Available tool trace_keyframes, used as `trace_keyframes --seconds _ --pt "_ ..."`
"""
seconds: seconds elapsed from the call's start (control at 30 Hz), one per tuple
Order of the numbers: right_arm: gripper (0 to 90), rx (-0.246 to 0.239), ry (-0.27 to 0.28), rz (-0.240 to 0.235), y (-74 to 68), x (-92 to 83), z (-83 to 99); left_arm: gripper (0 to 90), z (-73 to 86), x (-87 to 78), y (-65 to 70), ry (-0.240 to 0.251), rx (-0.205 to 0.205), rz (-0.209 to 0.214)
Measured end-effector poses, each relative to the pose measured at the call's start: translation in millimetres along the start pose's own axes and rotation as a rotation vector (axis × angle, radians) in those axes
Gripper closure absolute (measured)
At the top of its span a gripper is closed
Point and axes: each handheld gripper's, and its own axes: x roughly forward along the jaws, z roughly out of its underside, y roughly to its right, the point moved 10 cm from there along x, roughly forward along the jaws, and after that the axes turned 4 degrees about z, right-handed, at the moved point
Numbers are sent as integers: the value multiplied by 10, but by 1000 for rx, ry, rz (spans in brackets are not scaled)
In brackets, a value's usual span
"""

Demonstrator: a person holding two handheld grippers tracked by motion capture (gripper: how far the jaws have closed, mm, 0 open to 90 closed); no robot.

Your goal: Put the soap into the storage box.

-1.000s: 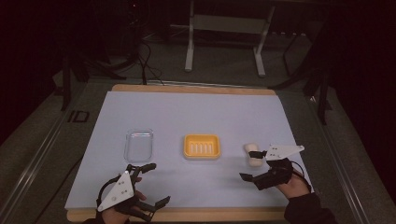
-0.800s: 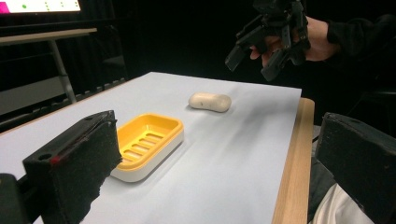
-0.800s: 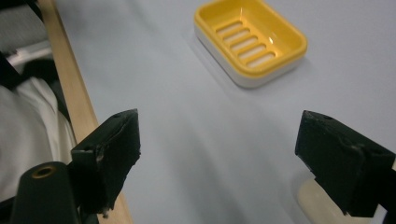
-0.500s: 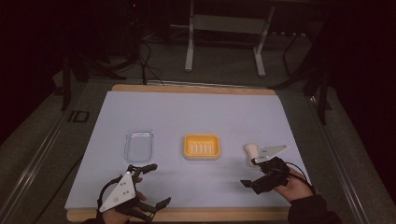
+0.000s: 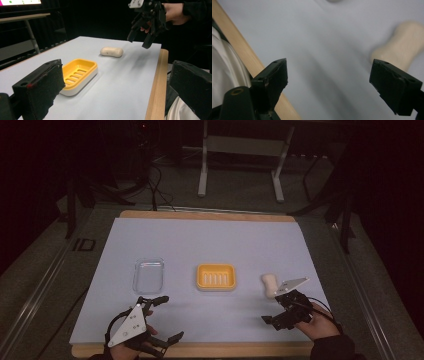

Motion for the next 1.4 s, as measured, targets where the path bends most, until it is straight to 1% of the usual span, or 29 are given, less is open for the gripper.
trace_keyframes --seconds 0.03,0.07,0.1,0.13,0.17,0.23,0.37,0.47,0.57,0.6,0.63,0.7,0.77,0.8,0.87,0.93,0.97,1.0,1.03,1.07,1.1,1.2,1.3,1.4 --pt "149 12 -20 5 6 12 27 1 1 1 1 -1 0 0" --pt "149 39 -47 0 9 25 57 1 0 3 1 1 -1 0" --pt "153 74 -75 -7 11 34 84 1 2 3 -1 -1 1 -2" --pt "165 115 -106 -26 3 40 111 1 3 3 -1 -3 2 -2" --pt "165 130 -119 -32 -1 44 123 1 5 3 -1 -4 3 -2" --pt "165 160 -162 -14 23 50 158 1 3 3 0 -2 3 -2" --pt "164 198 -211 3 64 66 200 1 3 3 3 -3 3 -2" --pt "163 219 -249 -6 77 109 235 1 8 7 2 -5 2 -1" --pt "154 226 -285 -1 88 168 266 1 5 8 5 -2 1 1" --pt "151 224 -297 9 97 184 277 1 3 7 7 -1 0 2" --pt "152 229 -300 19 110 200 278 1 2 7 8 -1 -1 2" --pt "149 234 -296 24 141 230 268 1 1 7 10 0 -3 4" --pt "150 257 -288 33 184 263 253 1 0 8 10 1 -5 5" --pt "150 268 -295 41 203 280 255 1 0 7 10 1 -5 4" --pt "150 274 -315 57 241 314 274 1 0 6 9 1 -7 4" --pt "146 285 -333 61 261 335 296 1 -1 5 9 1 -7 4" --pt "146 285 -333 61 261 335 296 1 -1 5 9 1 -7 4" --pt "130 291 -350 83 315 342 323 1 1 8 12 0 -10 7" --pt "130 307 -349 96 339 342 323 1 1 9 14 0 -11 9" --pt "129 317 -346 99 359 345 321 1 1 10 15 0 -12 9" --pt "129 329 -347 93 366 349 322 1 1 10 16 -1 -12 10" --pt "129 341 -359 86 386 367 327 1 2 11 18 -1 -12 12" --pt "132 368 -369 91 436 396 309 1 3 12 19 -2 -13 14" --pt "131 392 -358 98 492 426 242 1 4 13 21 -3 -12 14"
